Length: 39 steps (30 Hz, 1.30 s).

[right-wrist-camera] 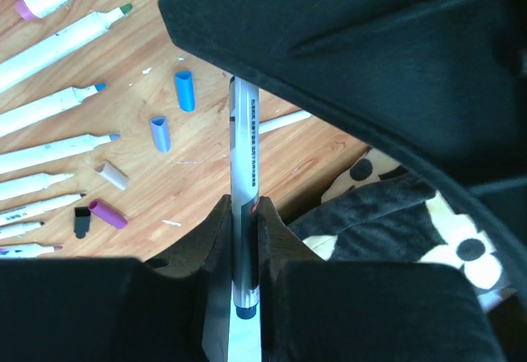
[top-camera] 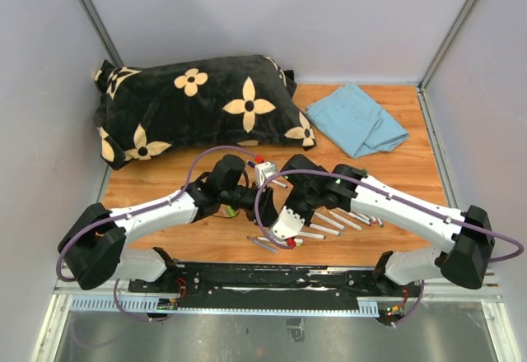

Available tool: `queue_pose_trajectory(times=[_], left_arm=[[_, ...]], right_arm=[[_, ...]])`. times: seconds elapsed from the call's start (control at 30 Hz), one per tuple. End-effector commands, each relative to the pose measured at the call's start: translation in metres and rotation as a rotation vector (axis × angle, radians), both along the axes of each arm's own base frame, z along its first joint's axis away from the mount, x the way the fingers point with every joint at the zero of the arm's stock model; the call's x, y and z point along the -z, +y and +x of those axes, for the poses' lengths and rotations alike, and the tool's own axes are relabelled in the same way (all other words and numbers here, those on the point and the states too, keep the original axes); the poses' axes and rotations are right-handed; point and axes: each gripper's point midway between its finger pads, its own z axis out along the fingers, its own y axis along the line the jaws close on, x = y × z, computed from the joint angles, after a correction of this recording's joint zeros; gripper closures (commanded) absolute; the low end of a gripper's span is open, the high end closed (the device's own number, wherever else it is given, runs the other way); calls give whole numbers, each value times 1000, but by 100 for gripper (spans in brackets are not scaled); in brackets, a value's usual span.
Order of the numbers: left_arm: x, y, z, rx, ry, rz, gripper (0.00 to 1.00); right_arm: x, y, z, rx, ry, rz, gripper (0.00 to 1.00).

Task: Open the pen caps
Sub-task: Pick up the pen from the center of the board.

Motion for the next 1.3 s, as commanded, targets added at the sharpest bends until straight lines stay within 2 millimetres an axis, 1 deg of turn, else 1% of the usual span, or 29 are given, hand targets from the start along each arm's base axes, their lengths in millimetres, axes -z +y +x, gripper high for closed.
queue_pose_trajectory(times=[0.0,0.07,0.13,0.27,0.3,0.37,0.47,0.6,0.7,0.77,0.87,1.07,1.27], left_arm=[[-28,-3,5,-44,-82,-89,47],[-34,-1,7,-76,-106,-112,38],[-43,3,10,-115,-140,-141,31],[-65,13,16,-200,-236,-214,22],[-68,16,17,-224,-259,-231,20],[-82,22,21,-274,-313,-289,16],[-99,32,24,-350,-370,-379,10],[-113,43,25,-426,-399,-488,4],[-120,51,28,-481,-411,-541,1],[-124,56,30,-516,-422,-568,1],[-125,66,34,-580,-430,-595,1],[-129,87,44,-718,-440,-671,1],[-131,96,44,-759,-441,-722,1]], right_arm=[[-6,-7,-5,100,10,60,99],[-6,-8,-8,131,41,110,99],[-5,-11,-13,164,80,159,99],[-9,-17,-15,253,167,278,99],[-9,-19,-17,273,202,303,99],[-9,-25,-18,332,279,346,99],[-9,-28,-18,420,354,380,99],[-9,-29,-18,514,437,394,99],[-13,-28,-18,551,487,412,99],[-17,-26,-18,568,522,428,99],[-21,-24,-19,586,575,453,99],[-29,-22,-14,636,637,488,99],[-30,-21,-9,688,706,502,99]])
